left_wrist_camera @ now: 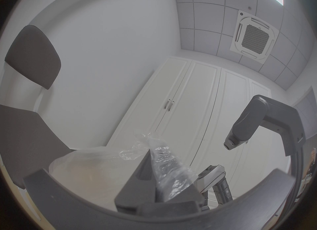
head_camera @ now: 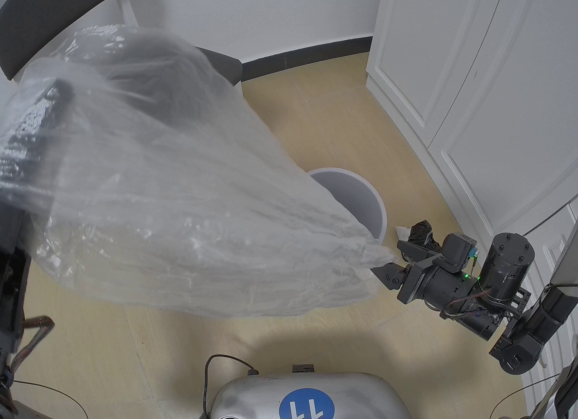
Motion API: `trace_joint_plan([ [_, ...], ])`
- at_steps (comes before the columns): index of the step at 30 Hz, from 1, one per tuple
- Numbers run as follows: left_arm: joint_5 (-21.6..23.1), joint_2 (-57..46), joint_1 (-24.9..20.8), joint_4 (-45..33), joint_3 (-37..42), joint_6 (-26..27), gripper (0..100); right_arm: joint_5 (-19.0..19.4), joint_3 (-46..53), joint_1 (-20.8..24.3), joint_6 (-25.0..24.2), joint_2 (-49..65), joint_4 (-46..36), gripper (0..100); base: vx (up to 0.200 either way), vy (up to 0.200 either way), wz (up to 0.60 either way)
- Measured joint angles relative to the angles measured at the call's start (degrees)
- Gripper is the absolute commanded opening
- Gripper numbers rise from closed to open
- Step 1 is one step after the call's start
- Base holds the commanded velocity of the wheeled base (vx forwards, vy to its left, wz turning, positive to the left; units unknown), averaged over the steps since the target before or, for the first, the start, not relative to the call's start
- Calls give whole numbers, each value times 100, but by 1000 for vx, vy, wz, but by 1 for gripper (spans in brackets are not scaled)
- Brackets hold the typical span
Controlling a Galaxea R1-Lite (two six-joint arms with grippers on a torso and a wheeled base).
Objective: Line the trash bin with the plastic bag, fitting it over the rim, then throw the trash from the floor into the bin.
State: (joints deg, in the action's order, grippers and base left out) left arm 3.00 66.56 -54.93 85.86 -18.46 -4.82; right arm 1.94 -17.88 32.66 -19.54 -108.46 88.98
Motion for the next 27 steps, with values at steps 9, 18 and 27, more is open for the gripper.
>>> trace_joint_plan([
  [9,-2,-20,0,-2,-15,-5,0,-11,30,66,35,22,0,100,0,0,0],
  [18,0,-22,0,-2,-116,-199,0,-20,77,207,37,-69,-2,100,0,0,0],
  [27,0,-22,0,0,-138,-205,0,-88,13,315,15,-223,0,100,0,0,0],
])
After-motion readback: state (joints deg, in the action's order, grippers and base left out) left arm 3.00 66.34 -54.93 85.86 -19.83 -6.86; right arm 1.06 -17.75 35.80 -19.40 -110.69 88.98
